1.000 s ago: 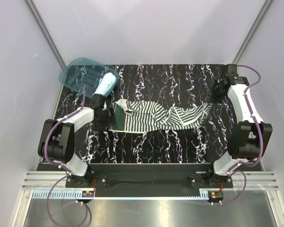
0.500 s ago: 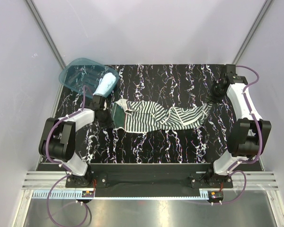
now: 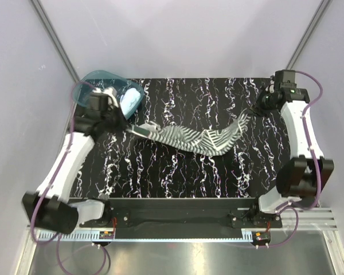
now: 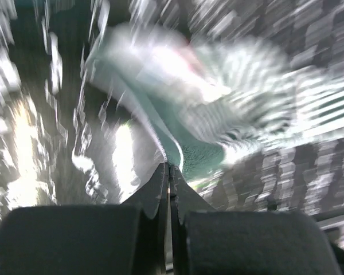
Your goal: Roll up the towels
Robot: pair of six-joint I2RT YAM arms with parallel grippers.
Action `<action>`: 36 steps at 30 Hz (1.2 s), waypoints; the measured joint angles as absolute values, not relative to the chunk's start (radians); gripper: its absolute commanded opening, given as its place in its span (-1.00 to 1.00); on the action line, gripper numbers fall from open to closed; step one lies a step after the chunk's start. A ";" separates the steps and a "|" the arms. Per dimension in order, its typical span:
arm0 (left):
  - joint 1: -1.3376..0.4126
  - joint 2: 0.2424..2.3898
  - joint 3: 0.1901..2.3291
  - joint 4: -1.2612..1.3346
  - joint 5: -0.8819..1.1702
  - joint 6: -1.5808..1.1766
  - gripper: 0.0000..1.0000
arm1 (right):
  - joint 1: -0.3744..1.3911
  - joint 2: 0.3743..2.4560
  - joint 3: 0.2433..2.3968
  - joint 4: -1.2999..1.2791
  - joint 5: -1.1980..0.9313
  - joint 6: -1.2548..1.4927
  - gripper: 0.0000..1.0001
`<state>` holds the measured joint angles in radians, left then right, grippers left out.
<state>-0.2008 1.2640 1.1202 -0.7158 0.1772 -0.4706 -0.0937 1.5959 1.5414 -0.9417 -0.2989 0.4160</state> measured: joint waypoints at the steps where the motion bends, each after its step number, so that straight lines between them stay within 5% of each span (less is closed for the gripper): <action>1: -0.201 1.230 1.180 -0.740 0.174 -0.464 -1.00 | -0.094 1.571 1.565 -0.947 -0.306 0.424 -1.00; 8: -0.194 1.118 1.640 -0.971 0.125 -0.407 -1.00 | -0.113 1.416 1.854 -1.009 -0.298 0.450 -1.00; 15: -0.140 1.204 1.973 -1.151 0.055 -0.355 -1.00 | -0.334 1.401 1.977 -1.033 -0.396 0.486 -1.00; 23: -0.041 1.242 1.953 -1.210 0.051 -0.350 -1.00 | -0.545 1.464 1.675 -0.912 -0.704 0.704 -1.00; 36: 0.108 1.231 1.711 -1.141 0.193 -0.366 -1.00 | -0.612 1.527 1.621 -0.850 -0.754 0.781 -1.00</action>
